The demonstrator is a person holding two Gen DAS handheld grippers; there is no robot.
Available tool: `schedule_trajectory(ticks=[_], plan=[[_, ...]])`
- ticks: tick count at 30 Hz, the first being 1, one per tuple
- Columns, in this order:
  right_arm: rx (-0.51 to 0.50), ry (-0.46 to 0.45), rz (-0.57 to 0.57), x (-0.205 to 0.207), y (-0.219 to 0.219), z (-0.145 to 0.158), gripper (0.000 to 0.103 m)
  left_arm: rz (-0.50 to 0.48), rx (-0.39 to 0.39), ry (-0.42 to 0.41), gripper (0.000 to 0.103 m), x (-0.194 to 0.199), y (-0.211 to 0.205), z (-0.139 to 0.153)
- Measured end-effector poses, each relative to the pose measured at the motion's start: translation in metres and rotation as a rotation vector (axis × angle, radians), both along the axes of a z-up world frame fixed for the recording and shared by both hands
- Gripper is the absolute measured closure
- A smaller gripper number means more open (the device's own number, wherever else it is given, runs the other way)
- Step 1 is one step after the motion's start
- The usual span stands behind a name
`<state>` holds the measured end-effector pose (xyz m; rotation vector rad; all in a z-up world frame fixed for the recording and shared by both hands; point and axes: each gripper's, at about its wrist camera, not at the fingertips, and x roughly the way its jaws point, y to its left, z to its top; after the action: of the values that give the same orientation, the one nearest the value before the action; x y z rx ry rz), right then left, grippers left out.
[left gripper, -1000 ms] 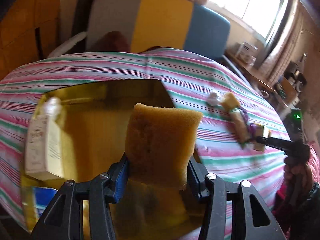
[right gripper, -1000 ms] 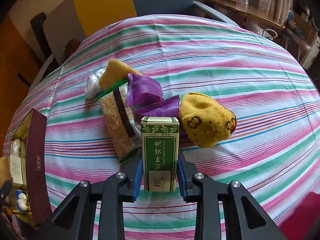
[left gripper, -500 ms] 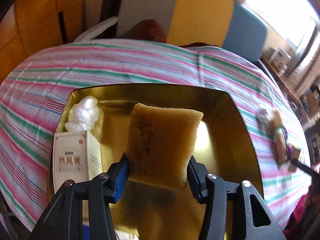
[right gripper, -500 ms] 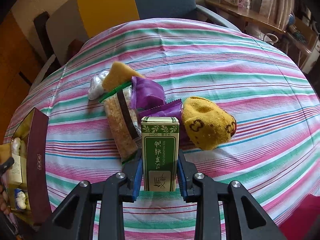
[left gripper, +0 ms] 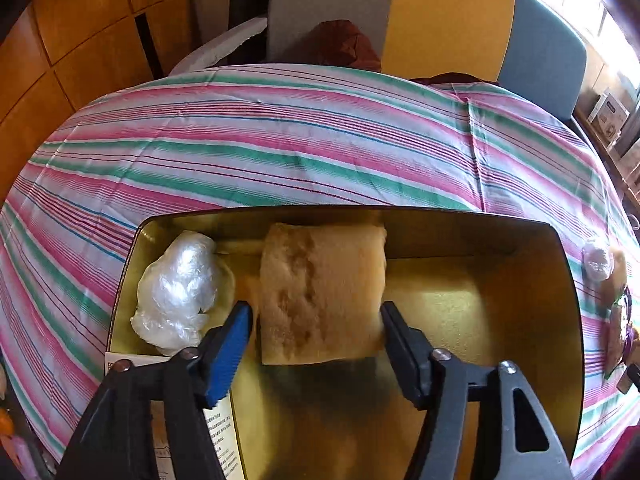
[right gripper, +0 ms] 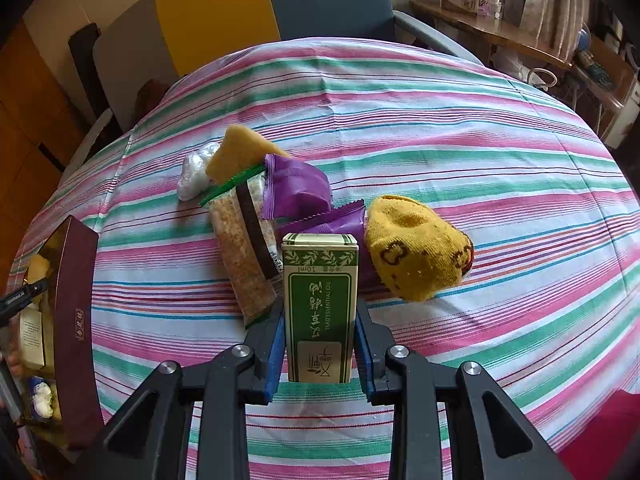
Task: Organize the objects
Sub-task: 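Carry the yellow sponge into the gold tray and open the left gripper, then carry the green medicine box into the gold tray and open the right gripper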
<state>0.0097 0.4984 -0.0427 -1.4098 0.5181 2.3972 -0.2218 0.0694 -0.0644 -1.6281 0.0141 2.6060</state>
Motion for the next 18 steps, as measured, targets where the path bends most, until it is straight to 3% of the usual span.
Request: schedule_trajectory(ticks=[4, 7, 11, 14, 18], plan=[[0.001, 0.001, 0.003, 0.001, -0.001, 0.000, 0.072, 0.004, 0.011, 0.010, 0.036, 0.005, -0.004, 0.009], [0.002, 0.003, -0.002, 0.001, 0.001, -0.001, 0.072, -0.002, 0.014, 0.074, 0.036, 0.021, -0.006, 0.028], [0.006, 0.013, -0.010, 0.003, 0.002, 0.001, 0.072, -0.026, 0.006, 0.216, 0.036, 0.070, -0.008, 0.061], [0.011, 0.025, -0.013, 0.004, 0.002, 0.003, 0.072, -0.052, -0.004, 0.276, 0.035, 0.107, -0.004, 0.071], [0.026, 0.023, -0.012, 0.004, 0.000, 0.003, 0.072, -0.100, -0.016, 0.284, 0.035, 0.137, 0.003, 0.066]])
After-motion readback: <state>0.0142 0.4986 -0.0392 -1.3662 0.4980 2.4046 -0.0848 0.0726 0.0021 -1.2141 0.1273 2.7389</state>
